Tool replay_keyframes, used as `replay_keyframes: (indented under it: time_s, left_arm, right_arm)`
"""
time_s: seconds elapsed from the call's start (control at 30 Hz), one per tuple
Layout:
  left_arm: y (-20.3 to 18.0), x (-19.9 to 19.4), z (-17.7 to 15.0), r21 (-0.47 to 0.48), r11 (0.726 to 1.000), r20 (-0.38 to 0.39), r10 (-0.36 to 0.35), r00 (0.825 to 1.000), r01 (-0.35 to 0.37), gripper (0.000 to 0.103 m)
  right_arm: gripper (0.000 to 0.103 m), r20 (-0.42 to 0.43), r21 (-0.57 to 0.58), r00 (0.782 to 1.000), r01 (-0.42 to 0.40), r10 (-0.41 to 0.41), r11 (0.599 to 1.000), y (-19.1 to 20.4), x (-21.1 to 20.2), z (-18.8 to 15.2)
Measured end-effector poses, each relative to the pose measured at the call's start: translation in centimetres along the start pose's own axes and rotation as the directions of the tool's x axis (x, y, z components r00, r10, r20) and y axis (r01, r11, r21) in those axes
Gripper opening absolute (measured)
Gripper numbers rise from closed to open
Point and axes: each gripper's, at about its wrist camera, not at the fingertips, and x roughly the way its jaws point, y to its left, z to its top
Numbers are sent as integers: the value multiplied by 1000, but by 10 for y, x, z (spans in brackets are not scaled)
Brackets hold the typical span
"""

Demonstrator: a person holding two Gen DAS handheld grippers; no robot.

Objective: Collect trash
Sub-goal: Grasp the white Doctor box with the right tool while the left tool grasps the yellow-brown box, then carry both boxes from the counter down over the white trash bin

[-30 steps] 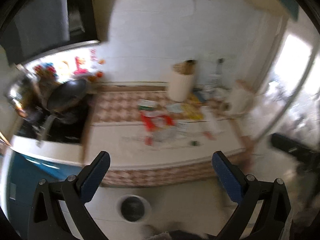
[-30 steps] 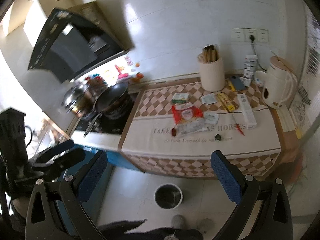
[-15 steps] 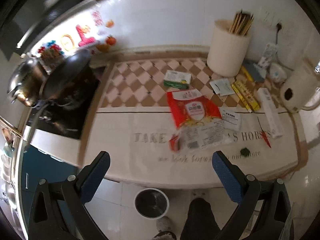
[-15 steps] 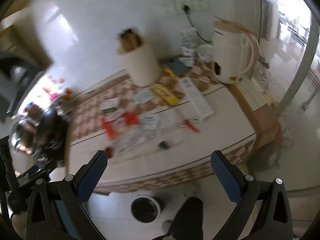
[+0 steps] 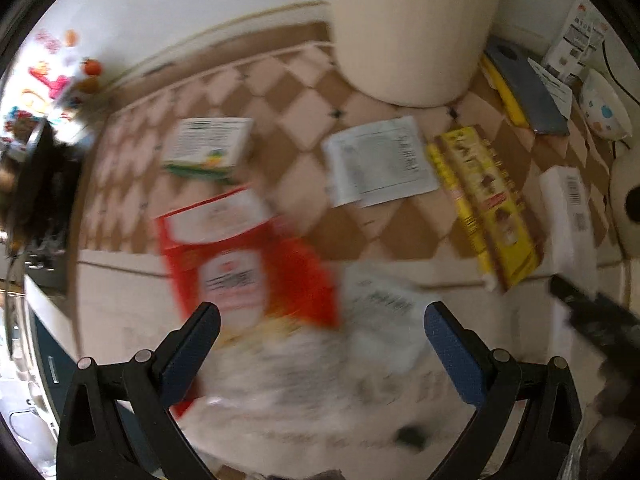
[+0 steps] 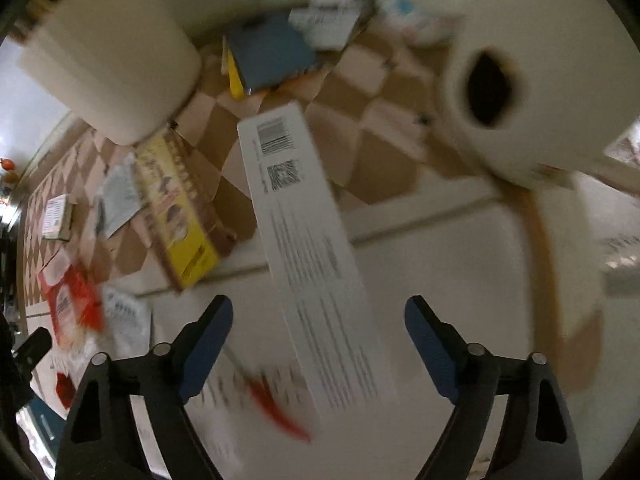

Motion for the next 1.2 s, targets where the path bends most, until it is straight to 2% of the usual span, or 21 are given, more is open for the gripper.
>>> replay_keyframes:
  time_s: [0.03,0.07,0.1,0.17,0.3,0.4,0.43,0.5,0.53,0.57,0.7,0.83,0.93,0.97,1.1,1.2]
  left_arm:
    - [-11,6,8,2,1000,-19,-26,999,26,103]
    - [-20,11,15,3,999,-35,-52,998,52,103]
    - [-29,17,22,-1,997,-54,-83,995,83,103]
    - [-45,28,33,-17,990,-92,-142,985,141,103]
    - [-71,57,57,-89,965,-182,-258,949,246,102]
    - [-82,73,69,-125,955,-212,-289,934,267,92]
    - [-84,73,71,-120,963,-197,-262,945,242,90]
    - [-87,69,74,-88,973,-163,-224,961,212,78]
    - [-88,67,74,-71,978,-155,-206,966,197,66]
    - [-89,65,71,-43,983,-144,-183,973,178,61]
    - [-86,59,48,69,985,-132,-148,980,158,60]
    - [-85,56,8,164,978,-125,-108,986,128,60]
    - [-79,58,-11,187,975,-123,-99,987,121,61]
    - [-81,62,-12,189,975,-124,-96,988,118,64]
    - [-75,74,-20,167,976,-141,-119,983,142,62]
    - [-72,77,2,184,977,-112,-91,990,111,58]
  right_arm:
    - [68,-20,-4,1000,-6,6,1000,1,10,6]
    - [58,-35,-8,999,-5,5,1000,1,21,12]
    - [54,-12,-17,1000,4,-4,1000,2,20,14]
    - [53,21,-21,1000,21,-20,1000,-3,16,17]
    - [53,42,36,995,93,-95,995,-26,10,13]
    - [53,24,70,994,104,-106,992,-43,17,13]
    - [53,21,74,995,100,-102,992,-45,19,13]
    - [53,11,74,995,100,-101,992,-45,26,17]
    - [53,6,74,995,101,-102,992,-45,28,17]
    - [53,0,77,995,101,-102,992,-44,31,18]
    - [53,0,78,994,108,-109,991,-46,37,24]
    - [52,-13,43,994,109,-109,993,-48,38,18]
    - [52,-37,7,994,107,-107,994,-47,40,5]
    - [52,-42,-5,993,108,-108,994,-44,37,-7]
    - [53,-33,-22,993,116,-117,993,-40,42,-12]
    - [53,-26,-15,991,128,-129,992,-36,44,-13]
